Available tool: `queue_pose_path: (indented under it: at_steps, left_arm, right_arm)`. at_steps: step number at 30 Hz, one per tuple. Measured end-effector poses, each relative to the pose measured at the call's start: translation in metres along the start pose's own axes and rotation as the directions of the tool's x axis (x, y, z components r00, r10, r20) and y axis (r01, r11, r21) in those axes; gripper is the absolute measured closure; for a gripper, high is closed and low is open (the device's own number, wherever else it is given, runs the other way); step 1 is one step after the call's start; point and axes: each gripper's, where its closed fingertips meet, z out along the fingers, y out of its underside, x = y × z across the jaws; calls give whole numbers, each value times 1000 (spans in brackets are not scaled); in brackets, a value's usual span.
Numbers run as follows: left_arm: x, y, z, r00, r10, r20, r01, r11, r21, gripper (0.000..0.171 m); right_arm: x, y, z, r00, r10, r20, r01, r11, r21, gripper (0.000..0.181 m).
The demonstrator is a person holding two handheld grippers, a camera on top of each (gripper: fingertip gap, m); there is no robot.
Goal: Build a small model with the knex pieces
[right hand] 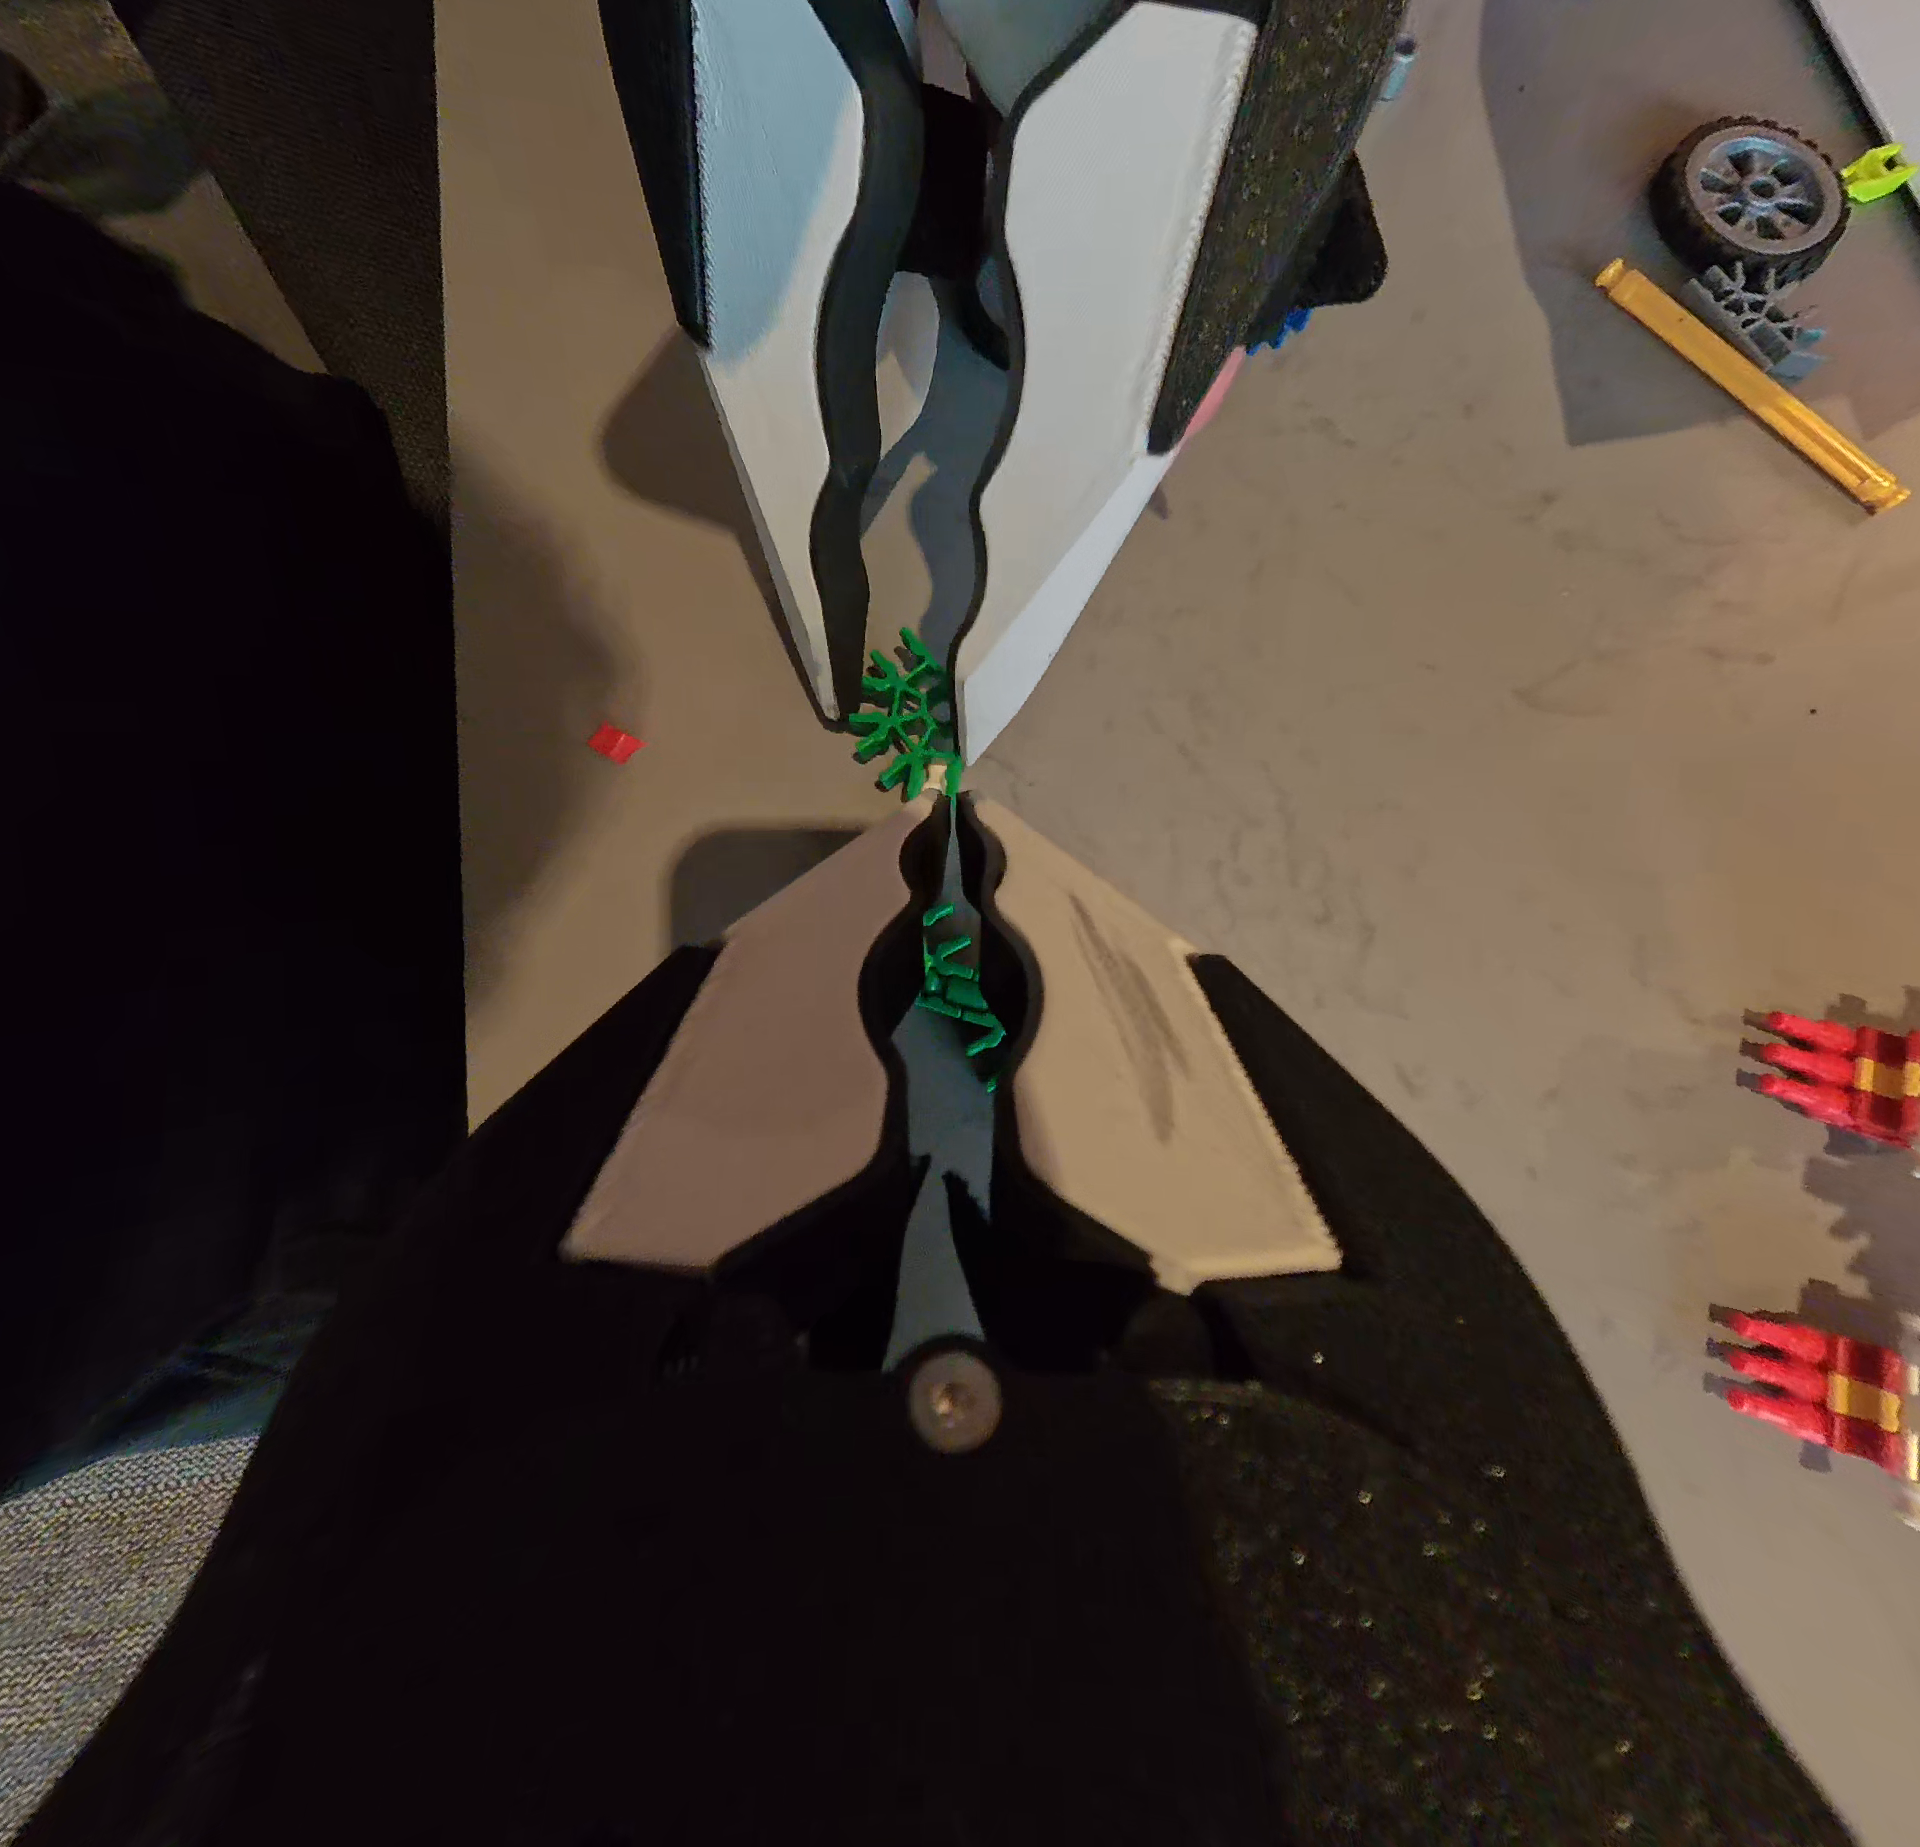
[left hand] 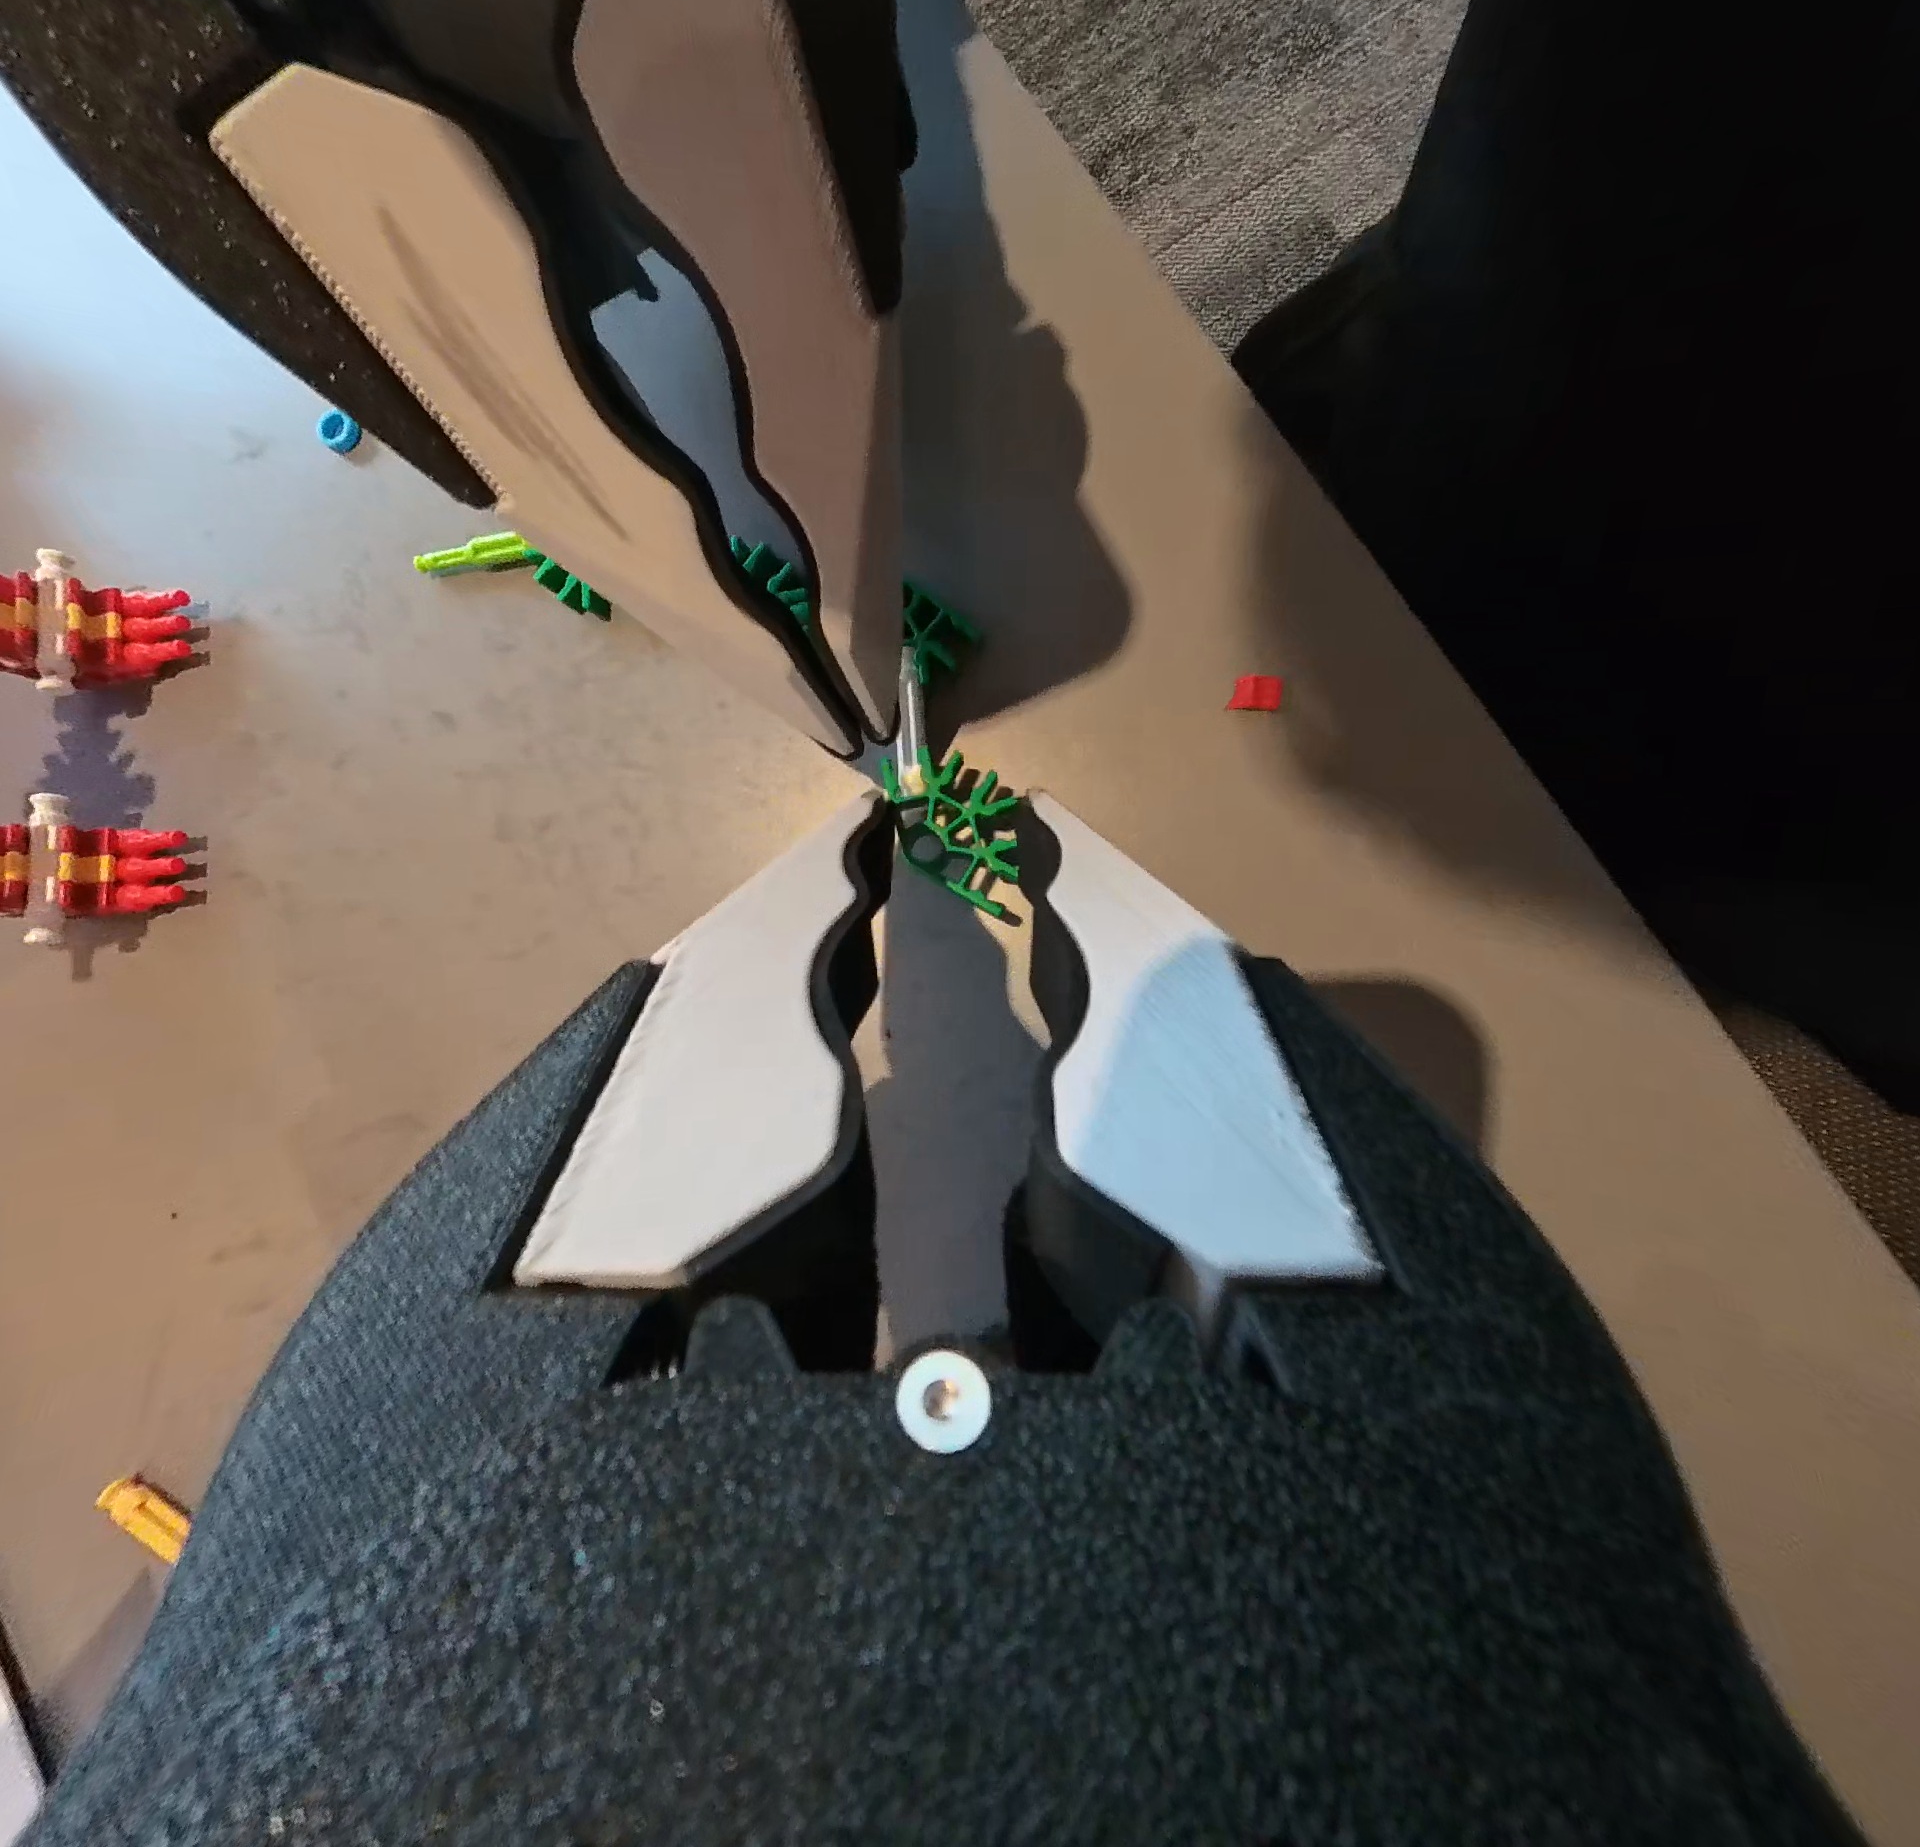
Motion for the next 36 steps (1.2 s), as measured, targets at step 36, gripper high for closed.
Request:
queue_pose_path:
  at_steps: [36]
  left_arm:
    - [0, 3, 6, 991, -43, -127, 38, 998, -41, 150]
  right_arm:
    - [0, 6, 10, 992, -107, 68, 120, 967, -226, 181]
